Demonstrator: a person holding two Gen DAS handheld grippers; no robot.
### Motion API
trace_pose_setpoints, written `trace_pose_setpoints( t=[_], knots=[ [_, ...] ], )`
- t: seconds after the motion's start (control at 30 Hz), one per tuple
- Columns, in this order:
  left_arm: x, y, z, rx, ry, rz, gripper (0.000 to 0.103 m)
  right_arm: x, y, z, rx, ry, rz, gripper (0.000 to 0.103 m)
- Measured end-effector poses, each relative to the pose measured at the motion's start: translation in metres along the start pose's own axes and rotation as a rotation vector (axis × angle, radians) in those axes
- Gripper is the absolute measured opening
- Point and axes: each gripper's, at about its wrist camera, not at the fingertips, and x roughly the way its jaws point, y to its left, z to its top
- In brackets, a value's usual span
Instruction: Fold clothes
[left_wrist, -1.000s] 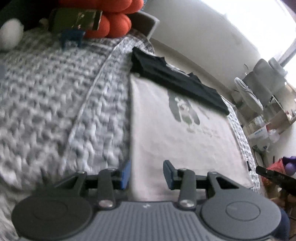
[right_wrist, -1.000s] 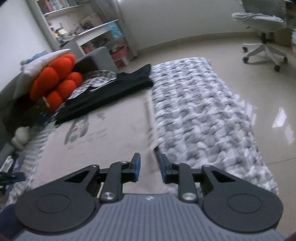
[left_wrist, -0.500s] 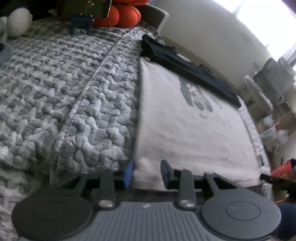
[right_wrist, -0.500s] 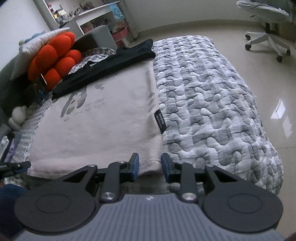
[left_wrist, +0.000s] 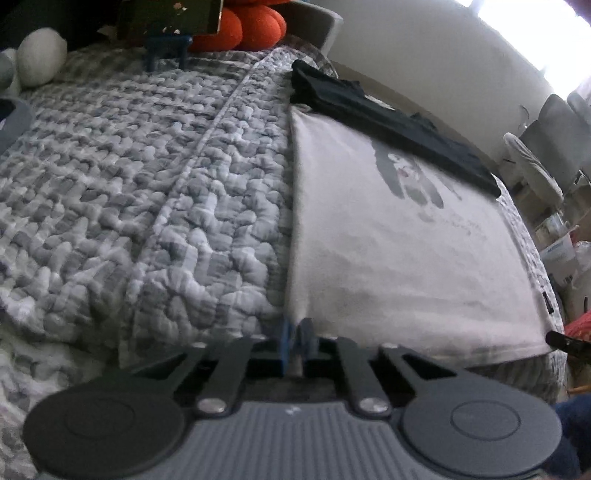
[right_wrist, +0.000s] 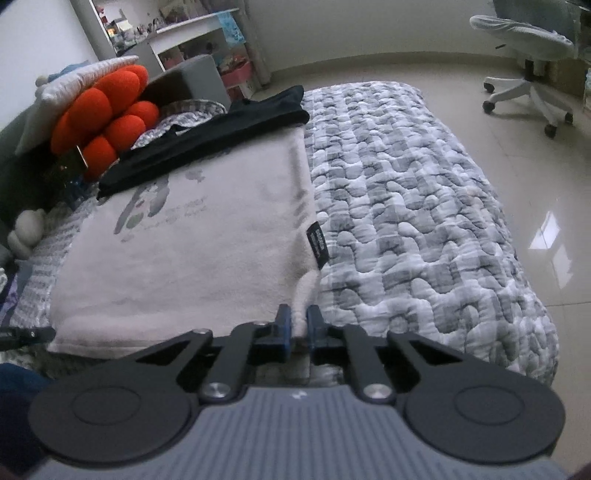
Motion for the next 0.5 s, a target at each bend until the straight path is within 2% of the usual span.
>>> trace_pose_setpoints(
  t=[0.23, 0.5],
  knots=[
    [-0.018, -0.005, -0.002, 0.063, -0.001, -0.014, 0.001, -0.018, 0.007, 0.002, 0.004, -0.061, 0.027, 0.011],
    [-0.027, -0.001, -0.003, 0.050, -0.006, -0.024, 0.001, -0.039, 0.012, 0.000, -0.015, -0.096, 0.018, 0.010]
  ],
)
